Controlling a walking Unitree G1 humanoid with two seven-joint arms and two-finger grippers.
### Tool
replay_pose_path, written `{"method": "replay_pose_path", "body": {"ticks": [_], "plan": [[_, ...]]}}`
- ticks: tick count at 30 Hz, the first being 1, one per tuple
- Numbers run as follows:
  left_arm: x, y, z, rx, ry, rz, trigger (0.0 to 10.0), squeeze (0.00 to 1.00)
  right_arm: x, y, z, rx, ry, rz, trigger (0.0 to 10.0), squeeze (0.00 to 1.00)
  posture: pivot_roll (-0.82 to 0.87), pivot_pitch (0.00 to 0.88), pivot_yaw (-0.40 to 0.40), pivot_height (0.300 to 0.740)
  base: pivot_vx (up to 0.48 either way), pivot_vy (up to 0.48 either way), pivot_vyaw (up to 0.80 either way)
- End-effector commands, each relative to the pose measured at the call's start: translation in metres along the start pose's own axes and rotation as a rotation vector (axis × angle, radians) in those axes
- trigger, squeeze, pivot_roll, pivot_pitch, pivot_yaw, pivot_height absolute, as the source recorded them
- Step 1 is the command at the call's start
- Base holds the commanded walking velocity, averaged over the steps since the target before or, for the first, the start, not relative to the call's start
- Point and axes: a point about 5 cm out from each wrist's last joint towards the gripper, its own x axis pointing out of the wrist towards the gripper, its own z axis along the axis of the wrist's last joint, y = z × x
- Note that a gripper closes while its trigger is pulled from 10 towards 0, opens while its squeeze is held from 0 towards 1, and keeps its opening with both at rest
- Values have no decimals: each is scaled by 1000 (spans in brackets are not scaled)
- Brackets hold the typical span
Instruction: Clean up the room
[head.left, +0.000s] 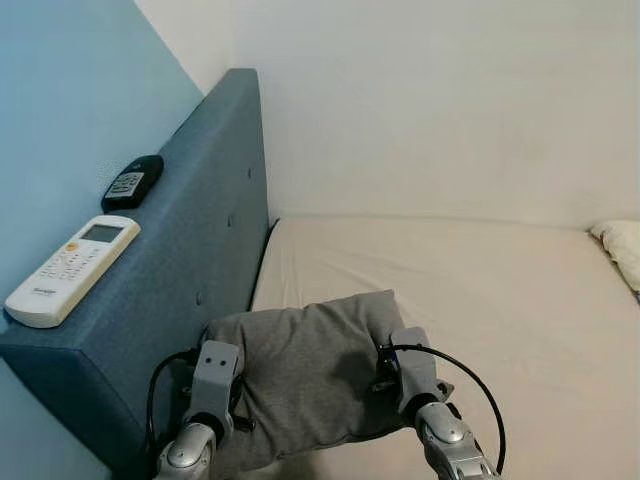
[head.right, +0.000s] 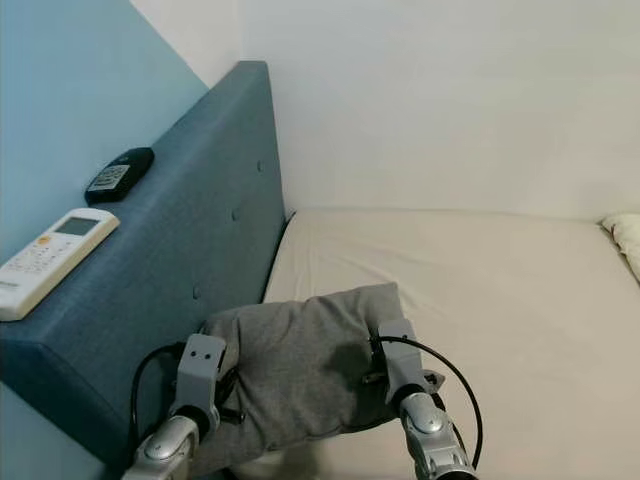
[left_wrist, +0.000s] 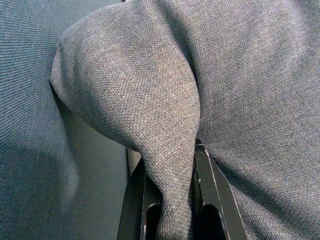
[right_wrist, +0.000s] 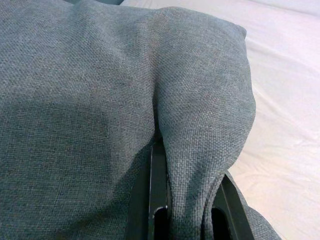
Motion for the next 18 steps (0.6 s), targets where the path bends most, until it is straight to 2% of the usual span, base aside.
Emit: {"method": "replay_pose_path", "body": {"ticks": [1, 13, 18], "plan": [[0, 3, 7, 3, -36, 13, 10000, 0, 1, 8, 5, -23, -26, 38, 10000, 0, 0, 87, -47, 740, 0, 0, 800], [1, -1, 8, 9, -36, -12, 10000, 0, -1, 7, 1, -22, -15, 33, 10000, 0, 0, 93, -44, 740, 0, 0, 800], [0, -1, 8, 6, -36, -13, 10000, 0, -1, 7, 1, -8, -15, 23, 10000, 0, 1, 95, -43, 740, 0, 0, 274]]}}
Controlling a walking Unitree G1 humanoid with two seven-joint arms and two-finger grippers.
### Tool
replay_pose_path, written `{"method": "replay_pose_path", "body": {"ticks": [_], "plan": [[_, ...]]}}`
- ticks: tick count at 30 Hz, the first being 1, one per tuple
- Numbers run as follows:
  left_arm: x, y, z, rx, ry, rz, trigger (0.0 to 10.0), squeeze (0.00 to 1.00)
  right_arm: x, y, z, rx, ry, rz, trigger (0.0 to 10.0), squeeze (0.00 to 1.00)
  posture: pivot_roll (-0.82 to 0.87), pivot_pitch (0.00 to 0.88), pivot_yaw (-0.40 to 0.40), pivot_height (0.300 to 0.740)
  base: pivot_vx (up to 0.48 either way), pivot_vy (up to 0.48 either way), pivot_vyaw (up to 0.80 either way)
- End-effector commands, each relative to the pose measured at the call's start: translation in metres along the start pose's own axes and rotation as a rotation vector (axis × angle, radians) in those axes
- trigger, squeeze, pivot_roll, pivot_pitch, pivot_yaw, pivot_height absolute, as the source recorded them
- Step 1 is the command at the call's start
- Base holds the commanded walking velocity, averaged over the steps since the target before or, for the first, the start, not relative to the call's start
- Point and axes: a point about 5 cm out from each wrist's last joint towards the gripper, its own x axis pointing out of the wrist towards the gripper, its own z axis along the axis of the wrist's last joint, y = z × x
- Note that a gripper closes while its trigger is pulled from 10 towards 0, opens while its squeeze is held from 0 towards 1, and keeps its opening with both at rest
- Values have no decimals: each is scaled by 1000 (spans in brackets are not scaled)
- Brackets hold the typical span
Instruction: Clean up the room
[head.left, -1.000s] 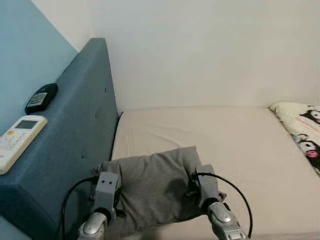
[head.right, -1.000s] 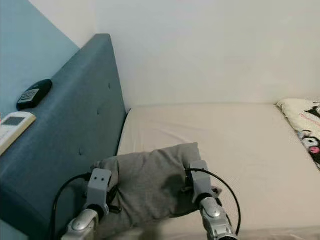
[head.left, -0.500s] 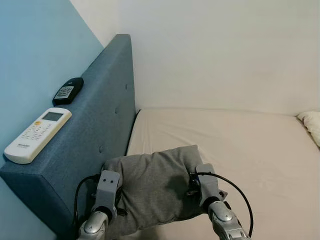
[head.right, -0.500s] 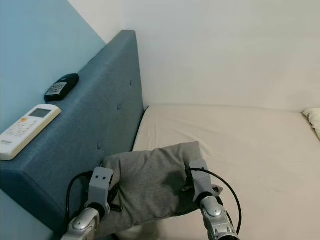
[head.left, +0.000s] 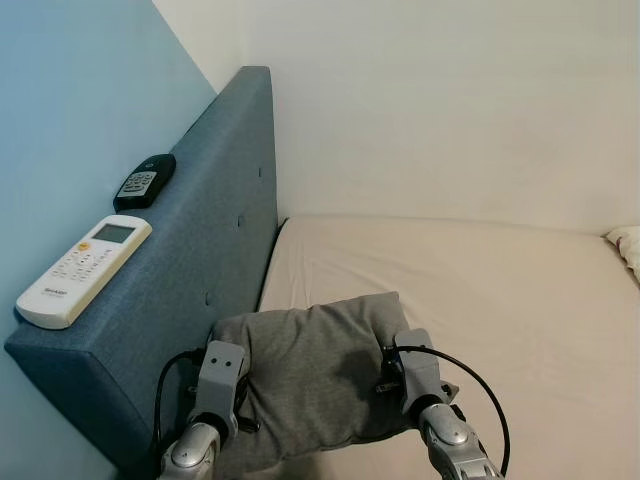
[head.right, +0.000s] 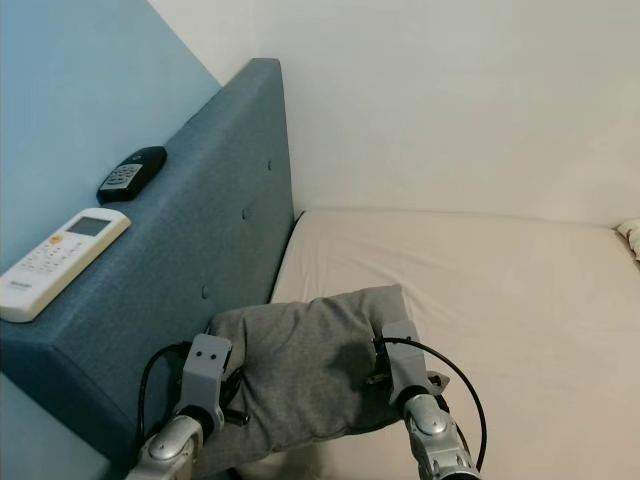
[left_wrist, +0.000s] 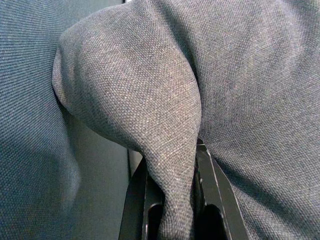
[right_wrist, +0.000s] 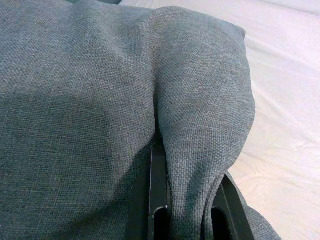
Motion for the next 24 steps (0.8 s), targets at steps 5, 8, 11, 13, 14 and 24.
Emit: {"method": "replay_pose_path", "body": {"ticks": [5, 8, 11, 13, 14, 24], "plan": [[-1, 3, 8, -1, -38, 8, 10000, 0, 0, 8, 2, 21, -20, 22, 10000, 0, -1, 100, -43, 740, 0, 0, 0], [-1, 3, 8, 4, -41, 4, 10000, 0, 0, 7, 3, 22, -22, 21, 10000, 0, 0, 100, -44, 740, 0, 0, 0], [-1, 3, 8, 6, -42, 4, 10000, 0, 0, 7, 3, 23, -23, 21, 10000, 0, 0, 100, -44, 740, 0, 0, 0], [-1, 3, 8, 6, -42, 4, 10000, 0, 0, 7, 3, 23, -23, 21, 10000, 0, 0, 100, -44, 740, 0, 0, 0], [-1, 2, 8, 13, -42, 5, 10000, 0, 0, 7, 3, 24, -24, 20, 10000, 0, 1, 100, -44, 740, 0, -480, 0], [0, 2, 9, -15, -35, 31, 10000, 0, 1, 7, 4, 29, -29, 16, 10000, 0, -2, 105, -41, 740, 0, -108, 0]]}}
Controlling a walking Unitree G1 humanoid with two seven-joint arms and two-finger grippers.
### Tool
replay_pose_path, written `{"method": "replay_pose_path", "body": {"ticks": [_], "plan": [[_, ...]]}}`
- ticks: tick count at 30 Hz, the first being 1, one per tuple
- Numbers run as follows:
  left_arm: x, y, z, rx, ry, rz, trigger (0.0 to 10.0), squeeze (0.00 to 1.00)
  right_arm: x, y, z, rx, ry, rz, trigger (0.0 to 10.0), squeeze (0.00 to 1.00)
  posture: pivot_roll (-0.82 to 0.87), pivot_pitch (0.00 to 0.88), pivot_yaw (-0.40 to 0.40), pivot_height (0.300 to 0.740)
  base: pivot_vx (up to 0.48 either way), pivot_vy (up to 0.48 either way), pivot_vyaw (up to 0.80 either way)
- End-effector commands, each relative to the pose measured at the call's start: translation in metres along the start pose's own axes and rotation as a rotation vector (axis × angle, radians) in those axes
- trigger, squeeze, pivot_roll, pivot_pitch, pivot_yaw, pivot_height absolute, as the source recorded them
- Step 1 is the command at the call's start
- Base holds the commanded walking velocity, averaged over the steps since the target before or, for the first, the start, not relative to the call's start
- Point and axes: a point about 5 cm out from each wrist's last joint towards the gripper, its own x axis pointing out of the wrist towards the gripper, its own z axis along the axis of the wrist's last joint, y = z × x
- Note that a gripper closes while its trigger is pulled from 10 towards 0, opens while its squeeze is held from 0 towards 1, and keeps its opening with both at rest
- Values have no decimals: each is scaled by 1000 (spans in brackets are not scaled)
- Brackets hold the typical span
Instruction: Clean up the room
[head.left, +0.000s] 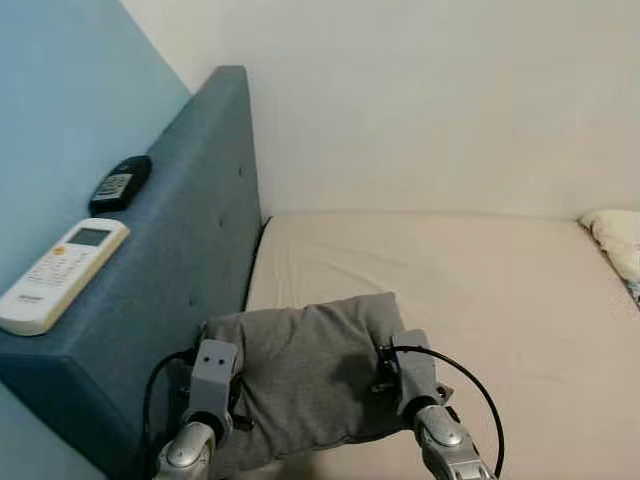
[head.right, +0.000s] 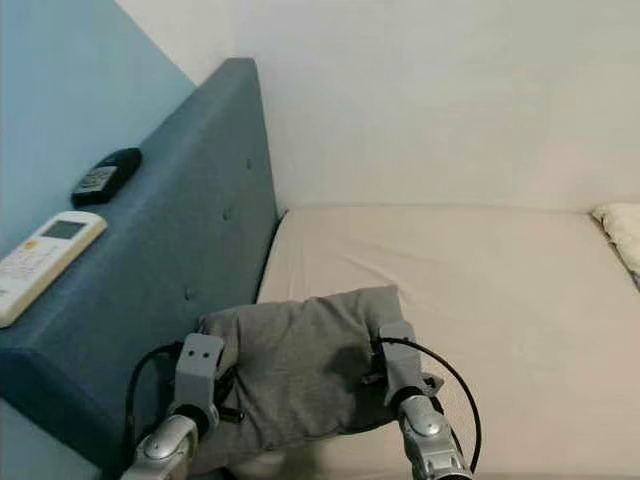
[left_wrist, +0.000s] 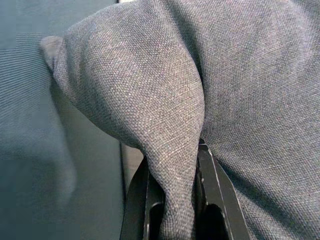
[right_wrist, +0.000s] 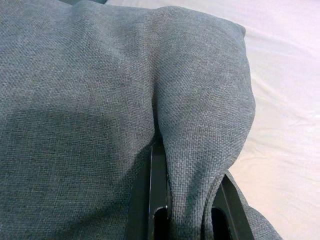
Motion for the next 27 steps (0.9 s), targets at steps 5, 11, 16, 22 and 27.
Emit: {"method": "replay_pose_path", "body": {"ticks": [5, 11, 16, 22, 27], "plan": [[1, -2, 6, -5, -27, 5, 10000, 0, 0, 4, 3, -2, -19, 18, 10000, 0, -2, 106, -43, 740, 0, 0, 0], [1, -4, 7, 12, -28, -5, 10000, 0, 0, 3, 3, -2, -18, 19, 10000, 0, 1, 102, -45, 740, 0, 0, 0], [1, -4, 8, 39, -30, -9, 10000, 0, 0, 4, 3, -1, -17, 21, 10000, 0, 2, 102, -46, 740, 0, -480, 0], [0, -1, 6, -8, -19, 18, 10000, 0, 1, 5, 3, -1, -17, 23, 10000, 0, 3, 101, -46, 740, 0, -320, 0], [1, -1, 5, -8, -14, 17, 10000, 0, 0, 4, 2, -2, -15, 22, 10000, 0, 0, 97, -44, 740, 0, 0, 0]]}}
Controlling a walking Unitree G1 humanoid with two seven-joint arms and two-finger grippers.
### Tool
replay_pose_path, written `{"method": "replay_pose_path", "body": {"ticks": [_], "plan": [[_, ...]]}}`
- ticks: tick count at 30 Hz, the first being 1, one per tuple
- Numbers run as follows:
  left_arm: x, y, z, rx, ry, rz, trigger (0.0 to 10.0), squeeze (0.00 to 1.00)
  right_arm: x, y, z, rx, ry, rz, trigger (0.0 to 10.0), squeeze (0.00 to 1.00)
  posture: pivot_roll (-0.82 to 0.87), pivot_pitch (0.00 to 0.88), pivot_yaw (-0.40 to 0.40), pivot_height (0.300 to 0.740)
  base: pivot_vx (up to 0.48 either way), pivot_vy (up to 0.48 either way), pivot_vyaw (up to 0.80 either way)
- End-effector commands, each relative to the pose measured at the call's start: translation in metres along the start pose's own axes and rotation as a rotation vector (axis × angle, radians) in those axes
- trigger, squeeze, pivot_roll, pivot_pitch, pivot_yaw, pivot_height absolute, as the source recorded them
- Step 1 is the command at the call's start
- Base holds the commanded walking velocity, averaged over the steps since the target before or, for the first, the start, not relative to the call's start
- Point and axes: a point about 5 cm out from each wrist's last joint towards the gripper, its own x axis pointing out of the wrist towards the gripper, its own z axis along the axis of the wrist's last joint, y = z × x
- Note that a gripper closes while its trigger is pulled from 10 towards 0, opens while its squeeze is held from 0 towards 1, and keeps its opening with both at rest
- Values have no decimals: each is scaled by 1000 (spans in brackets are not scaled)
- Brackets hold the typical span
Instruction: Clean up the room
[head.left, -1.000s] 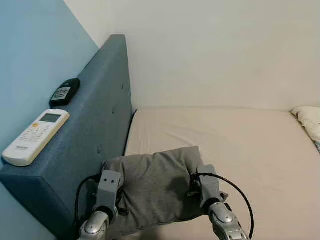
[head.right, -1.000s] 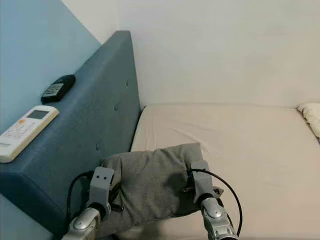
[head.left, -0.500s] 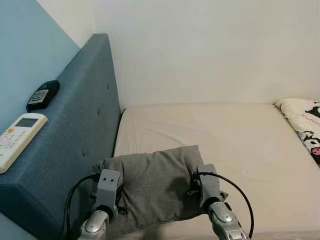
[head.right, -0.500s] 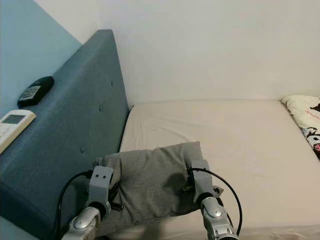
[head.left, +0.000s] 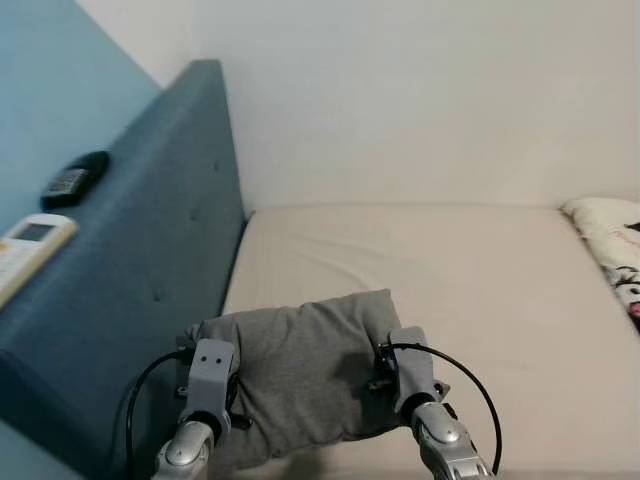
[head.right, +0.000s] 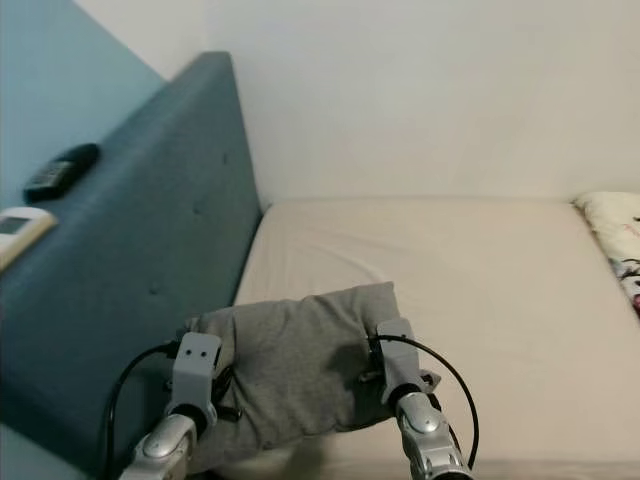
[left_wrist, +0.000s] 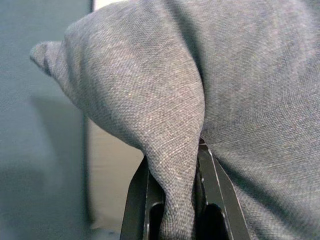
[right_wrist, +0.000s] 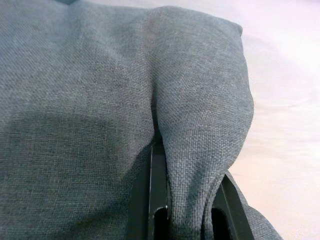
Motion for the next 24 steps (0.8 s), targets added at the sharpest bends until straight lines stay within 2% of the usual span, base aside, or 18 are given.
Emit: {"method": "replay_pose_path", "body": {"ticks": [1, 13, 17, 24], "plan": [[-1, 4, 4, 5, -20, 14, 10000, 0, 0, 9, 0, 0, -8, 32, 10000, 0, 0, 95, -44, 740, 0, 0, 0], [-1, 4, 3, 15, -15, 18, 10000, 0, -1, 9, -1, -2, -6, 31, 10000, 0, -2, 87, -44, 740, 0, 0, 0], [-1, 4, 3, 19, -15, 19, 10000, 0, 0, 10, 0, -31, -9, 47, 10000, 0, -2, 86, -45, 740, 0, 0, 0], [0, 4, 4, 22, -17, 20, 10000, 0, 0, 12, 0, -53, -7, 58, 10000, 0, -1, 93, -47, 740, 0, 0, 770]]}}
